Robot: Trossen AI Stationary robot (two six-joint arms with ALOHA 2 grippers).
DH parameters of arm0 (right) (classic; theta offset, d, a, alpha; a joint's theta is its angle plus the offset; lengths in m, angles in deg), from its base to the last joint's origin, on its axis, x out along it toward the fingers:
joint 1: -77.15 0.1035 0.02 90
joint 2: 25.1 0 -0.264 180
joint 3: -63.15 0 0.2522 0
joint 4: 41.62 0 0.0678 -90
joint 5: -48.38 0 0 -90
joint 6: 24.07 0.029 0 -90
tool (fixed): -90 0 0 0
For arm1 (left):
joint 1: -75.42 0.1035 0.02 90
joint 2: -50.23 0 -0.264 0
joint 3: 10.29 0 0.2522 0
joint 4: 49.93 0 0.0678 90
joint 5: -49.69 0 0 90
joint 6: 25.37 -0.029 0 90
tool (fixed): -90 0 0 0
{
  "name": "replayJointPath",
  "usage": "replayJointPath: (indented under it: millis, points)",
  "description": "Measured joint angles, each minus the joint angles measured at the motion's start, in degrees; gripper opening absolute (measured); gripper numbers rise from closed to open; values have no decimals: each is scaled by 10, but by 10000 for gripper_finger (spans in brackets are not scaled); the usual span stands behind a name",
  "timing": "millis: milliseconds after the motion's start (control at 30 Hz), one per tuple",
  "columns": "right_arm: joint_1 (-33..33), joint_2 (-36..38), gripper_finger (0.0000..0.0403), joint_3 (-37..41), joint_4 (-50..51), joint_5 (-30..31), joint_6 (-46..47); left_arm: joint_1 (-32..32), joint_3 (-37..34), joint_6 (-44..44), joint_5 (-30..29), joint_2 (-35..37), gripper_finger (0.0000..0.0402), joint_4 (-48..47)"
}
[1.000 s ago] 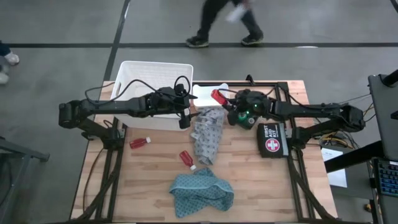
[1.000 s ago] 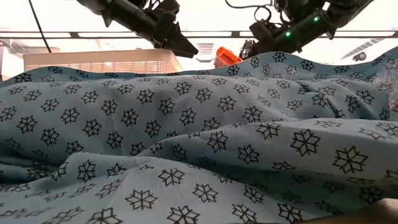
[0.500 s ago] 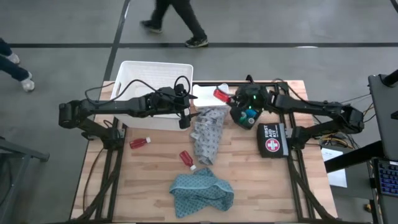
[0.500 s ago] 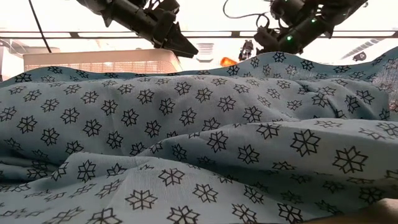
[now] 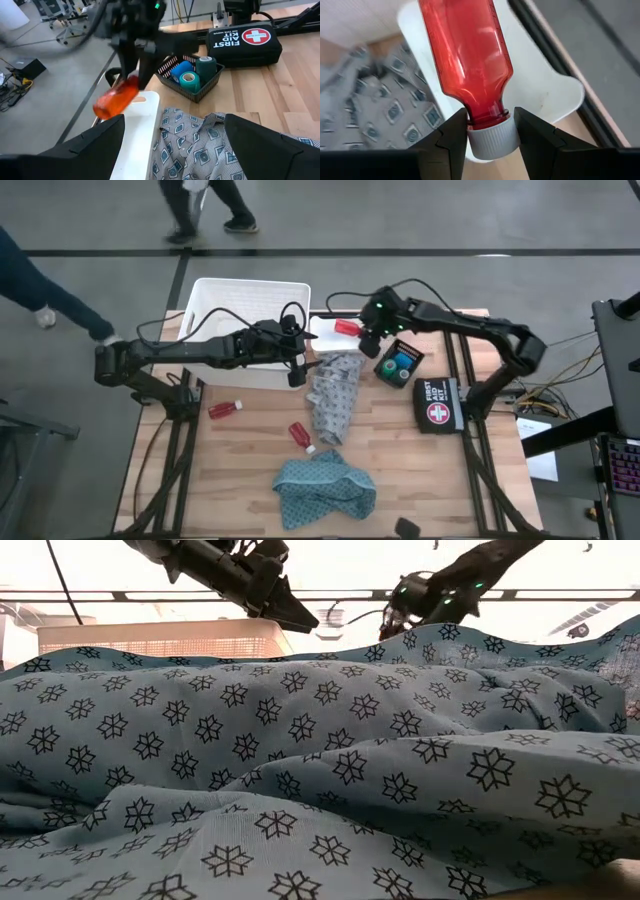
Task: Pick & Place Medicine items
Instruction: Put the right red medicine bottle into the small white bin
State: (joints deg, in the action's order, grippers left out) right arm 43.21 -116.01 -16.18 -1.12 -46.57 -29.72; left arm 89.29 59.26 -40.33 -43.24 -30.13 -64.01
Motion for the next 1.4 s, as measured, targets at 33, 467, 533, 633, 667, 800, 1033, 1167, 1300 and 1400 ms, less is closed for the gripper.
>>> replayJointPath:
  millis: [33, 467, 533, 633, 667, 800, 1033, 1167, 1300, 1400]
  points:
    - [-1, -17, 144, -16, 15, -1, -6, 0, 0, 0, 0, 0, 347, 0]
    - [-4, -158, 144, -149, 77, -14, -66, 0, 0, 0, 0, 0, 348, 0]
    - [-4, -170, 144, -149, 79, -14, -66, 0, 0, 0, 0, 0, 348, 0]
    - [-5, -180, 144, -148, 76, -18, -69, 0, 0, 0, 0, 0, 347, 0]
    - [-6, -185, 144, -147, 76, -18, -70, 0, 0, 0, 0, 0, 347, 0]
    - [-7, -206, 144, -146, 78, -33, -70, 0, 0, 0, 0, 0, 347, 0]
    - [-11, -237, 144, -146, 74, -41, -70, 0, 0, 0, 0, 0, 347, 0]
    - [-14, -243, 144, -146, 73, -47, -68, 0, 0, 0, 0, 0, 347, 0]
    - [-14, -240, 144, -145, 73, -46, -69, 0, 0, 0, 0, 0, 347, 0]
    - [-14, -240, 144, -146, 73, -45, -70, 0, 0, 0, 0, 0, 347, 0]
